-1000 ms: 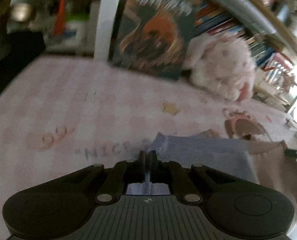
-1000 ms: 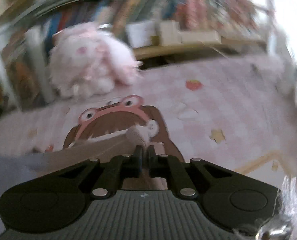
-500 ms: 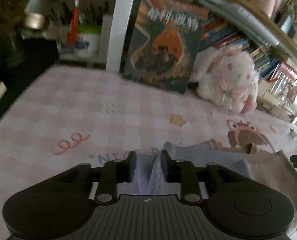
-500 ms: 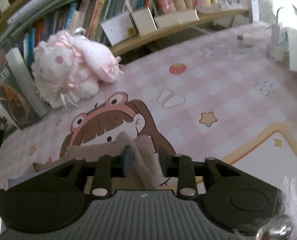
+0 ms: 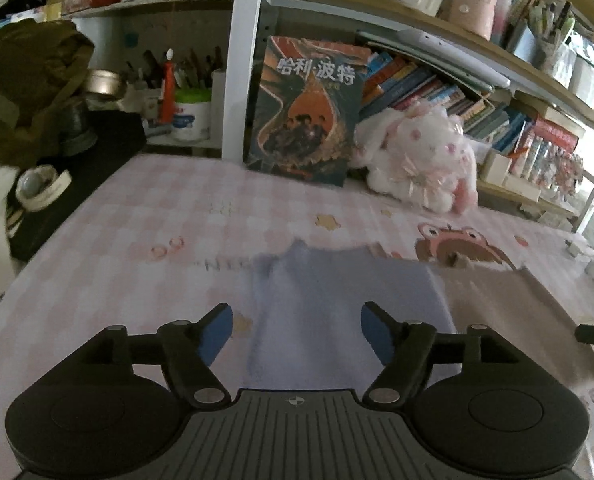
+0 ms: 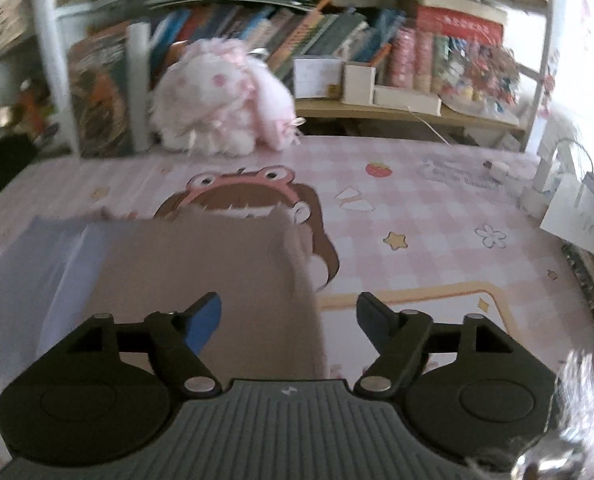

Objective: Fold clothes
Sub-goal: 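Withdraw both open grippers from the folded sweater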

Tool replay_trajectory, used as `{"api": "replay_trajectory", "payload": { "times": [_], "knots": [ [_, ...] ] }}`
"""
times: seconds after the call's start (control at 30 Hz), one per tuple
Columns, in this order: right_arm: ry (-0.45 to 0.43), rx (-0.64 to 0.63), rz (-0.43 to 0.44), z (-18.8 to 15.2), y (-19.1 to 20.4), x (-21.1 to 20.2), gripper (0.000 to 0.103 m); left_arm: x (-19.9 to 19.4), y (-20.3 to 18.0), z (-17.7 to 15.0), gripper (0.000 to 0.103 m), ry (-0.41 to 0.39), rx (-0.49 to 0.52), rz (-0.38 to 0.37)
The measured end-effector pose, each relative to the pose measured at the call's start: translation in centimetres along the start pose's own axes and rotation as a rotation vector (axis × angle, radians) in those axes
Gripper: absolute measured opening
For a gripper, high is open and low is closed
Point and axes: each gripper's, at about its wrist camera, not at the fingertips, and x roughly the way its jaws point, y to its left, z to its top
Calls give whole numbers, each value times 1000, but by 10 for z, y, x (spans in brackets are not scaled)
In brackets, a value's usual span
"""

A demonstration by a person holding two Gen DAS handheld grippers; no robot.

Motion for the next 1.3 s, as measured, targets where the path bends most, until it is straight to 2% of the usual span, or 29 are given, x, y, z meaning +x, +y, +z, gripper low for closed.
{"api": "replay_trajectory", "payload": {
  "times": [0.37,0.5,0.73,0.8,0.87,1.0,1.3],
  "knots": [
    [63,-101,102,-51,-2,-40,80,-53,-61,-57,76,44,-19,10],
    [96,-95,140,-66,-12,-51,80,-69,-74,-77,78,55,-42,29],
    [97,-122,162,-86,-26,-73,81,-90,-90,-103,79,65,-88,66],
    [97,-114,163,-89,-30,-77,83,-93,-95,-107,79,67,-86,84],
    [97,-105,165,-93,-34,-81,84,-96,-100,-110,85,70,-71,115],
    [96,-108,160,-98,-37,-87,88,-101,-110,-112,90,50,-39,184],
    [107,-109,153,-102,-33,-87,90,-97,-109,-114,94,82,-50,177]
  ]
}}
